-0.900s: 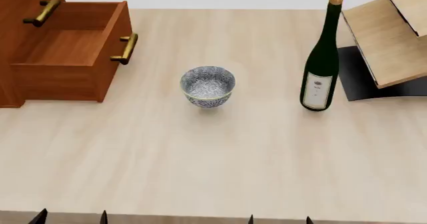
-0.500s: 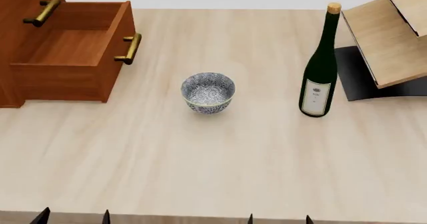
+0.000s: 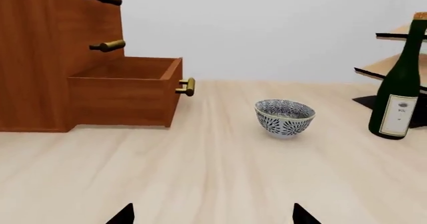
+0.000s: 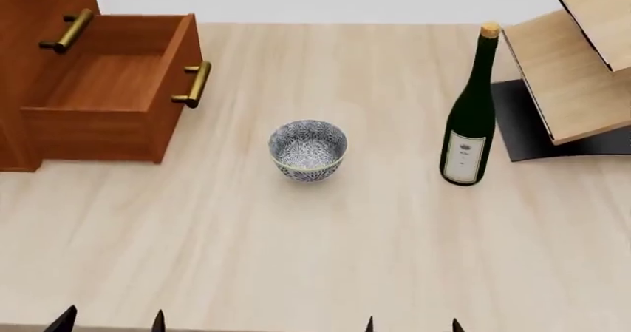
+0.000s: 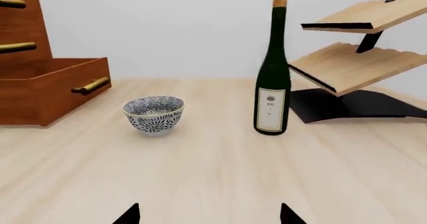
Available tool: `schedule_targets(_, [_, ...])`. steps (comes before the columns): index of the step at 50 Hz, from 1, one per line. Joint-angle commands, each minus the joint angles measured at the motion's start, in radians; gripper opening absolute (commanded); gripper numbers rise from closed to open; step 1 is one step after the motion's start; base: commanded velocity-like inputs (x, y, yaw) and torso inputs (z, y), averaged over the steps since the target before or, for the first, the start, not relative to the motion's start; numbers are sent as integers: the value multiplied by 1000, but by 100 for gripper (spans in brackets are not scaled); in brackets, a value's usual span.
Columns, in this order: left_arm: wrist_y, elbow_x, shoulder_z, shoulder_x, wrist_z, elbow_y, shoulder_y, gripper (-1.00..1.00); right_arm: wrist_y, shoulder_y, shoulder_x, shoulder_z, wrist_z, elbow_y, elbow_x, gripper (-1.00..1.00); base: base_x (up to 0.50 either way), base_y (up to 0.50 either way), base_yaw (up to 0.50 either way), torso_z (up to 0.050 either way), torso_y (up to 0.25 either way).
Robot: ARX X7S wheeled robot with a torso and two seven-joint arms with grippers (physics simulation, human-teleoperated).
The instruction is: Close the bottom drawer of the cabinet and open the top drawer.
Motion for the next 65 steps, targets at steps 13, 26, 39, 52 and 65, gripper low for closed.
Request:
schedule_targets(13, [-12,-20,35,-32,-26,42,5,100,10,-1,29,-26,29,-27,29,100,0,0,0,50,0])
schedule_targets(26, [-39,-33,42,-55,-33,99,-42,100,59,33,54,-30,45,-69,39,100,0,0,0,50,0])
schedule_targets(39, [-288,-180,-6,-127,-33,397,-220,100,228,143,94,-29,56,-176,53,100,0,0,0,19,0])
schedule_targets(52, [-501,-276,-55,-175,-65,560,-548,100,345,229,128,-16,60,-256,76,100,0,0,0,0,0])
schedule_targets(65, [-647,-370,-104,-209,-95,622,-745,100,390,263,148,-16,64,-288,84,100,0,0,0,0,0])
